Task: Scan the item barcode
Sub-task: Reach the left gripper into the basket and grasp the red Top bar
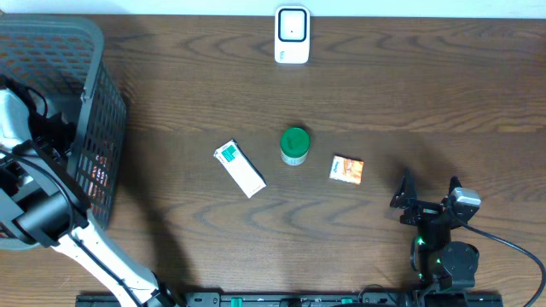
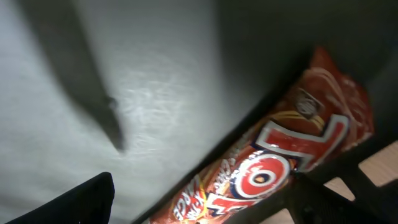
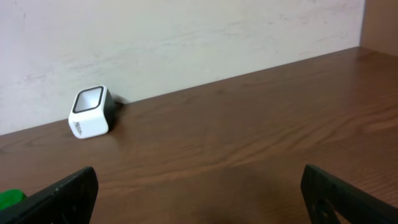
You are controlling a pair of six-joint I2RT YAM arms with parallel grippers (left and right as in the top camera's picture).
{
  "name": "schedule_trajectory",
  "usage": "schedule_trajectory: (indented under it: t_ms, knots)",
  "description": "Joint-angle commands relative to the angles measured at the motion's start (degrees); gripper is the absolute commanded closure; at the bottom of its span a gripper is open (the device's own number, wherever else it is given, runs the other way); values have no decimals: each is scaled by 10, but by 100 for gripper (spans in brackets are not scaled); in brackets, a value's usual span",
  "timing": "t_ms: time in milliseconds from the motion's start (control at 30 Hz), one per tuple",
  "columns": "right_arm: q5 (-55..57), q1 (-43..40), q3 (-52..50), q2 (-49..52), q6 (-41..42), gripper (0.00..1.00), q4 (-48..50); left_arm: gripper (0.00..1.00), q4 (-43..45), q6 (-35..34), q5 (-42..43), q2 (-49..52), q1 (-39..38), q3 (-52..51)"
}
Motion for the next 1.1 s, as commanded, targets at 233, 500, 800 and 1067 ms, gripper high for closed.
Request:
schedule_trajectory:
  t_ms: [233, 500, 800, 1067]
  knots:
    - [-1, -7, -1, -3, -8, 1, -2, 11, 23, 53, -3, 1, -28, -62]
    - [-1, -7, -1, -3, -8, 1, -2, 55, 48, 6, -65, 1, -26, -99]
    - [-1, -7, -1, -3, -8, 1, -2, 93, 49, -65, -150, 0, -17, -92]
    - [-1, -7, -1, -3, -8, 1, -2, 93, -27, -110, -147, -47, -9, 65]
